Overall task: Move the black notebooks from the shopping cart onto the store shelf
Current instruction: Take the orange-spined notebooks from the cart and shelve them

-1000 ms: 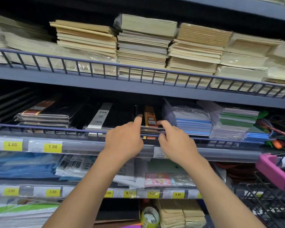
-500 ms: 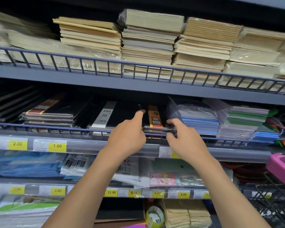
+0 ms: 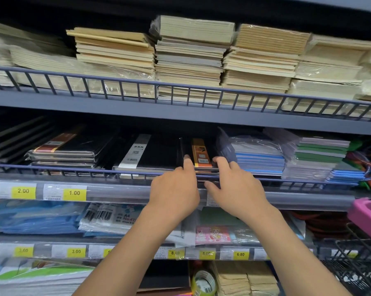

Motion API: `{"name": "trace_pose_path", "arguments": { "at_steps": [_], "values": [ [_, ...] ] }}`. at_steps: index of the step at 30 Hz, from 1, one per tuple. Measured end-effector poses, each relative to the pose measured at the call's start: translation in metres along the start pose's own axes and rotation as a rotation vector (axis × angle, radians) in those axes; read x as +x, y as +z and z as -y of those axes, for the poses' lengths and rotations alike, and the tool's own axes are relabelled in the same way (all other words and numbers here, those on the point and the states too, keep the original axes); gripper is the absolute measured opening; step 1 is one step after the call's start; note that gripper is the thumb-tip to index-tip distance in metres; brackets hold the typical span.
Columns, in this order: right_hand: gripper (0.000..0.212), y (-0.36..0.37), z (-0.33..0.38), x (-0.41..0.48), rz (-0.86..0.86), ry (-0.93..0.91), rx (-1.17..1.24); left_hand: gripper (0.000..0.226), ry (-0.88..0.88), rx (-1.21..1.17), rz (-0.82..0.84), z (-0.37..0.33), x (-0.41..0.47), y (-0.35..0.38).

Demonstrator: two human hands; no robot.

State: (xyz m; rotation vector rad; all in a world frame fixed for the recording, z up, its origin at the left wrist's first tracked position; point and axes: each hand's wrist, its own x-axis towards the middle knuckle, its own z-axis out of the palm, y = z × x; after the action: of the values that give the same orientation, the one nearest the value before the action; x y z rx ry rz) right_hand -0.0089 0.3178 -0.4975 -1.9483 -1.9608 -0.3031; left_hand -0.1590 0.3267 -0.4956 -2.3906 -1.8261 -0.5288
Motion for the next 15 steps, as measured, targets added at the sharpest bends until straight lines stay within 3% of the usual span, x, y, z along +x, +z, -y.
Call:
{"name": "trace_pose_path", "arguments": {
  "at_steps": [6, 11, 15],
  "values": [
    [0.051, 0.000, -0.002, 0.002, -0.002, -0.033, -0.054, 0.057, -0.065, 0.005, -0.026, 0.003, 0.007, -0.002],
    [0.055, -0.007, -0.014, 0.014, 0.062, -0.065, -0.040, 0.049, -0.060, 0.062, -0.010, -0.001, 0.012, -0.004],
    [0.058, -0.010, -0.023, 0.018, 0.094, -0.062, 0.045, 0.021, -0.023, -0.040, -0.022, 0.008, 0.018, -0.002]
  ]
}}
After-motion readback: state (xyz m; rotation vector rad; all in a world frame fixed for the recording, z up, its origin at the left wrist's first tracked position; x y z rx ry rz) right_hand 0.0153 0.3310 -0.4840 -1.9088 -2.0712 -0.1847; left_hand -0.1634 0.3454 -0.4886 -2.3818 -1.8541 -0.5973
